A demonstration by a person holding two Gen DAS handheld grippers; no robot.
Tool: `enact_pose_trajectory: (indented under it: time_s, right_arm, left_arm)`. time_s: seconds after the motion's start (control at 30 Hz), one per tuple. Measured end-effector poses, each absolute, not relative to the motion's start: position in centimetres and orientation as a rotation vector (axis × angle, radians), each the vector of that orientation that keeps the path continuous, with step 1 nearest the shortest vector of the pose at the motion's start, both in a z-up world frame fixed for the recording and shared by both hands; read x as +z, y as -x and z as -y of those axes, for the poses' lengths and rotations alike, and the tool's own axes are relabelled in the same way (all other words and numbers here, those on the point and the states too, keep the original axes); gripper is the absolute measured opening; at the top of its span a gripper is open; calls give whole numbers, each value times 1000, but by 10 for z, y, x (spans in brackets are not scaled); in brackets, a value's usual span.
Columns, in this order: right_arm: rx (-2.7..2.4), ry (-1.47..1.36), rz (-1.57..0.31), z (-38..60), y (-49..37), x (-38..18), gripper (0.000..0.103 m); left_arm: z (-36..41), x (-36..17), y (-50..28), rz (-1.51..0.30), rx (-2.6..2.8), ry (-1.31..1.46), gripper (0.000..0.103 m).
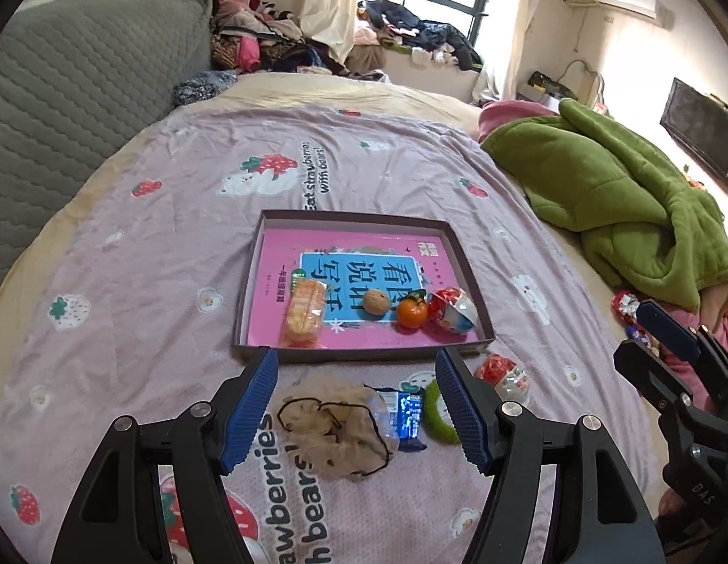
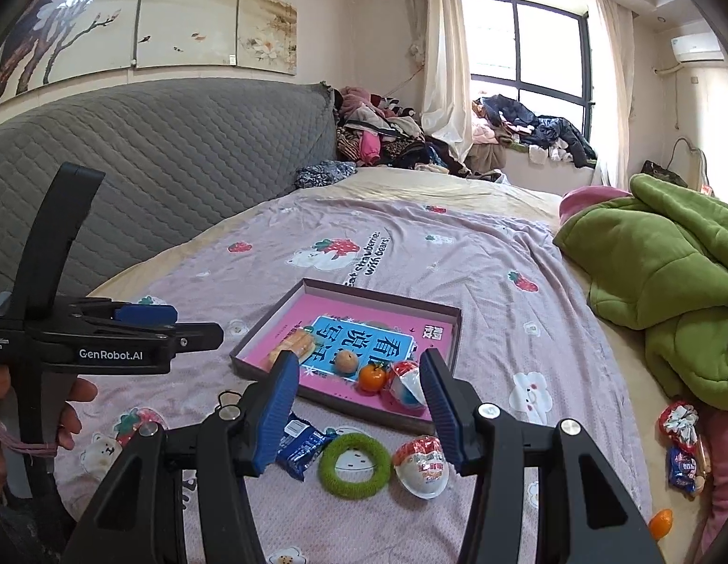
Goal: Organize objects
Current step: 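Withdraw both tools and move toward the beige scrunchie and green ring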
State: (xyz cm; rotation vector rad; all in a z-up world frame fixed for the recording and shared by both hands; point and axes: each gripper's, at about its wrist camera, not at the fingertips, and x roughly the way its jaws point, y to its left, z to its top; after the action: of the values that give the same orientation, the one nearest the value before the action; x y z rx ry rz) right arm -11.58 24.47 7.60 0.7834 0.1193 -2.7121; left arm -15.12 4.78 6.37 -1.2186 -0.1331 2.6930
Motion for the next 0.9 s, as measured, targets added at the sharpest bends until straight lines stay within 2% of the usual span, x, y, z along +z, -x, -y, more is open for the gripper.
enact_pose_trajectory:
  time_s: [0.3, 0.9]
  right_arm:
    - [-2683, -788, -126, -242, 103, 70, 53]
    - [-2643, -881, -205, -227, 88, 23, 53]
  left_arm:
    - [-54, 56, 145, 158, 2652, 1231, 71]
    - [-41, 20, 127, 133, 2636, 1222, 71]
